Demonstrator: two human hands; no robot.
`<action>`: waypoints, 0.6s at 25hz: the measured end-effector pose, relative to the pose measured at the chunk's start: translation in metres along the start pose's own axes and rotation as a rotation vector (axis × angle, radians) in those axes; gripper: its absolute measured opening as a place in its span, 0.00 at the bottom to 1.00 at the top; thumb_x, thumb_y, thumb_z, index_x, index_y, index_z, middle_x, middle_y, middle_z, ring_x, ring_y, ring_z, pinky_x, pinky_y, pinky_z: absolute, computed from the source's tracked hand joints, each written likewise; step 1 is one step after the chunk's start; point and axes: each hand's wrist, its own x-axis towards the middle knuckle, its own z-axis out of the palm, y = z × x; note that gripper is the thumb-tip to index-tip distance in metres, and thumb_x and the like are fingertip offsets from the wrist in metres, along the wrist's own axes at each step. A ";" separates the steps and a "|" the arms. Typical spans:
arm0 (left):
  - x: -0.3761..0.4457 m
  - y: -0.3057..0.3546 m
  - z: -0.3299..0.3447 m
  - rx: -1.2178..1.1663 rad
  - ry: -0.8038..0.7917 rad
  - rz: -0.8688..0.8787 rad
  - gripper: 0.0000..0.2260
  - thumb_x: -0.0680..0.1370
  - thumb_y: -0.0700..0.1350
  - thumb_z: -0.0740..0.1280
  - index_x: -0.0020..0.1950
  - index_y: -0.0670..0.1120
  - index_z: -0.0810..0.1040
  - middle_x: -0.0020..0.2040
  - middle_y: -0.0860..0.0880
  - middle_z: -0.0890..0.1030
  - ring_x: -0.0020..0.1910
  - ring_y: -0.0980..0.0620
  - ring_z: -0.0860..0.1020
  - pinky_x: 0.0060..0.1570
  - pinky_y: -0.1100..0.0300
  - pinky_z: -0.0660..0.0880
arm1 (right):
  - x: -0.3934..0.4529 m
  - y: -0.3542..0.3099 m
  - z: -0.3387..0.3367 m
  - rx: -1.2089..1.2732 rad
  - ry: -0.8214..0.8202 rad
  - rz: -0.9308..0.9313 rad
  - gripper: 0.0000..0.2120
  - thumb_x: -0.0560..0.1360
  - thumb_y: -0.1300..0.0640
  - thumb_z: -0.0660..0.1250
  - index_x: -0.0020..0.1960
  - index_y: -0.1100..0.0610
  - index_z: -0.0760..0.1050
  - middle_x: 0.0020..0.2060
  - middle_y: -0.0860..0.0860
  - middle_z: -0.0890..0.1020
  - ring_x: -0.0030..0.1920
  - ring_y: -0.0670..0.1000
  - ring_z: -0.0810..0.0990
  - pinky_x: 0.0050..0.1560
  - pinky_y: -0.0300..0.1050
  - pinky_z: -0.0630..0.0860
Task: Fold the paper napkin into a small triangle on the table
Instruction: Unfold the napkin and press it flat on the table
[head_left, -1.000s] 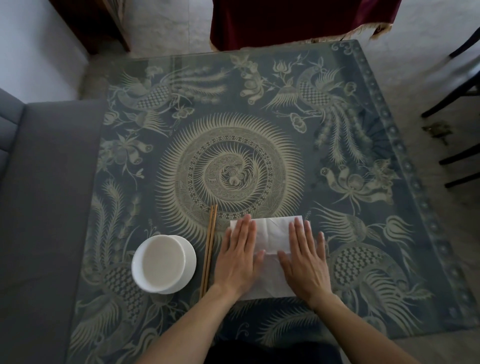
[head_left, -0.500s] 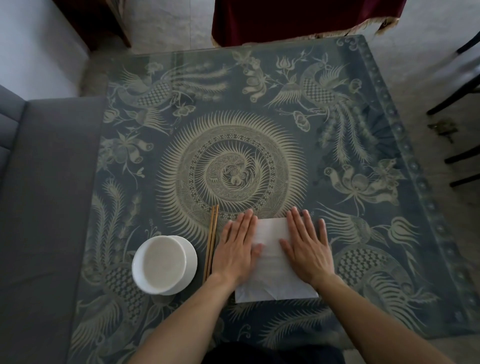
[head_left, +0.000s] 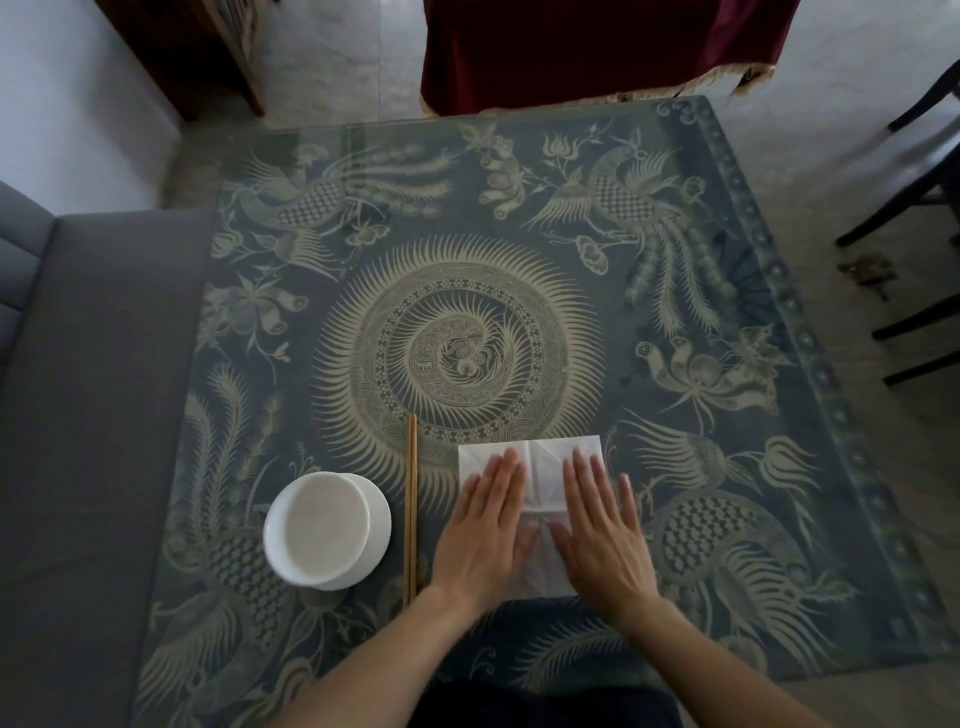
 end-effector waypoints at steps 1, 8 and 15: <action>-0.010 0.006 0.006 -0.012 0.001 -0.001 0.29 0.84 0.57 0.46 0.79 0.41 0.43 0.80 0.44 0.42 0.78 0.47 0.42 0.75 0.50 0.43 | -0.013 -0.006 0.005 0.009 -0.011 -0.029 0.31 0.82 0.45 0.47 0.78 0.62 0.49 0.78 0.58 0.51 0.78 0.57 0.48 0.74 0.60 0.48; -0.031 0.019 0.018 0.080 -0.070 -0.039 0.28 0.83 0.55 0.47 0.78 0.40 0.53 0.79 0.43 0.50 0.78 0.44 0.51 0.72 0.45 0.50 | -0.045 -0.013 0.016 -0.020 -0.121 0.064 0.34 0.81 0.40 0.43 0.77 0.63 0.55 0.77 0.58 0.57 0.77 0.55 0.53 0.73 0.60 0.52; -0.045 0.003 0.013 0.109 -0.093 -0.105 0.30 0.82 0.57 0.49 0.78 0.40 0.55 0.79 0.42 0.54 0.78 0.44 0.53 0.71 0.43 0.53 | -0.067 0.022 0.007 -0.041 -0.127 0.258 0.36 0.79 0.37 0.44 0.78 0.59 0.52 0.78 0.54 0.55 0.78 0.54 0.49 0.74 0.61 0.49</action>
